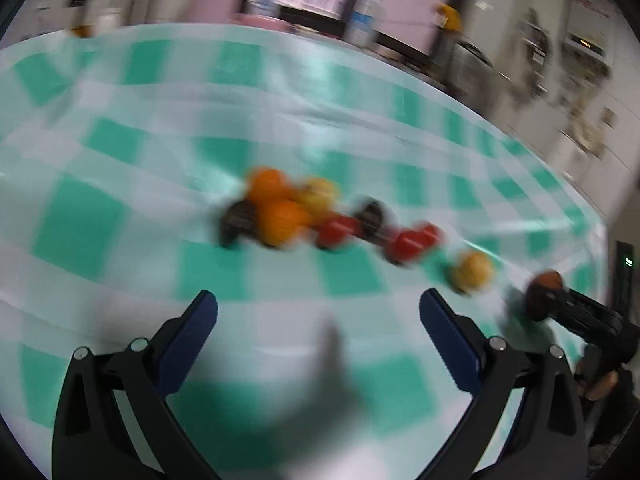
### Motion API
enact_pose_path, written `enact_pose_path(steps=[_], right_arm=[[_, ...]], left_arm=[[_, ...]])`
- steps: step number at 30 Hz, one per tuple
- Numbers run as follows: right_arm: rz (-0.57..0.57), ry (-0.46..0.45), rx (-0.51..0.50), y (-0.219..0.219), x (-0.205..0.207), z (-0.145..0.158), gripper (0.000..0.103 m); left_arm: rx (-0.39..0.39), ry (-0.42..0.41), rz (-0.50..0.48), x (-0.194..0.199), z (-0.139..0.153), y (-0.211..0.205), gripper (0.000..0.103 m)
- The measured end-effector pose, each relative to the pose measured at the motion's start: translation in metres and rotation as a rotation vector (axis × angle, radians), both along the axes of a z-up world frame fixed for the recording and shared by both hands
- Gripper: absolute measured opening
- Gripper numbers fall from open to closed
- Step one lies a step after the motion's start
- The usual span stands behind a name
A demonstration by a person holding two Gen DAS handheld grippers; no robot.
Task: Organize fruits
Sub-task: 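Grasp the yellow round fruit with the left tool, then carry the red apple with the right tool while the left tool carries the yellow fruit to the box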
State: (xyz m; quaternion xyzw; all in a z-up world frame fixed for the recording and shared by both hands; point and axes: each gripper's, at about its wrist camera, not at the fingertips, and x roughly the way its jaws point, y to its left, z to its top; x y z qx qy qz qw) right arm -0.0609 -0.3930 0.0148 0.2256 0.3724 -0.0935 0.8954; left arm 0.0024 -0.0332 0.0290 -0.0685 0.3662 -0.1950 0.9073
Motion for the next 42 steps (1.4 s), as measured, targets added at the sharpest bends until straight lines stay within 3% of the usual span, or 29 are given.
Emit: enact_pose_path(steps=[2,6,9,12,16,19,20,21,22,31,42], right_arm=[[-0.021,-0.013,-0.011,-0.008,-0.014,-0.001,0.067],[-0.050,-0.041,0.094,-0.034,-0.032,-0.010,0.067],[-0.041,-0.052,0.094,-0.032,-0.034,-0.012,0.067],[-0.013,-0.061,0.077,-0.026,-0.032,-0.010,0.067],[0.006,-0.079,0.070,-0.022,-0.032,-0.008,0.067],[0.010,-0.084,0.077,-0.023,-0.033,-0.008,0.067],[0.011,-0.086,0.078,-0.023,-0.033,-0.008,0.067],[0.013,-0.090,0.076,-0.023,-0.033,-0.008,0.067],[0.014,-0.092,0.074,-0.023,-0.033,-0.007,0.067],[0.014,-0.095,0.073,-0.023,-0.033,-0.007,0.067],[0.045,-0.092,0.101,-0.023,-0.032,-0.008,0.067]], left_arm=[[0.038,0.010,-0.064,-0.008,0.001,-0.034,0.101],[0.117,0.043,-0.150,-0.009,-0.005,-0.112,0.101],[0.166,0.056,-0.122,0.003,-0.011,-0.147,0.101],[0.183,0.113,-0.054,0.025,-0.020,-0.162,0.101],[0.236,0.131,0.018,0.045,-0.025,-0.176,0.096],[0.281,0.148,0.039,0.059,-0.031,-0.187,0.079],[0.284,0.153,0.044,0.061,-0.032,-0.187,0.069],[0.276,0.140,0.034,0.060,-0.032,-0.187,0.050],[0.262,0.126,0.014,0.057,-0.031,-0.187,0.046],[0.141,0.119,0.048,0.010,-0.022,-0.141,0.046],[0.087,0.130,0.069,-0.034,-0.019,-0.098,0.046]])
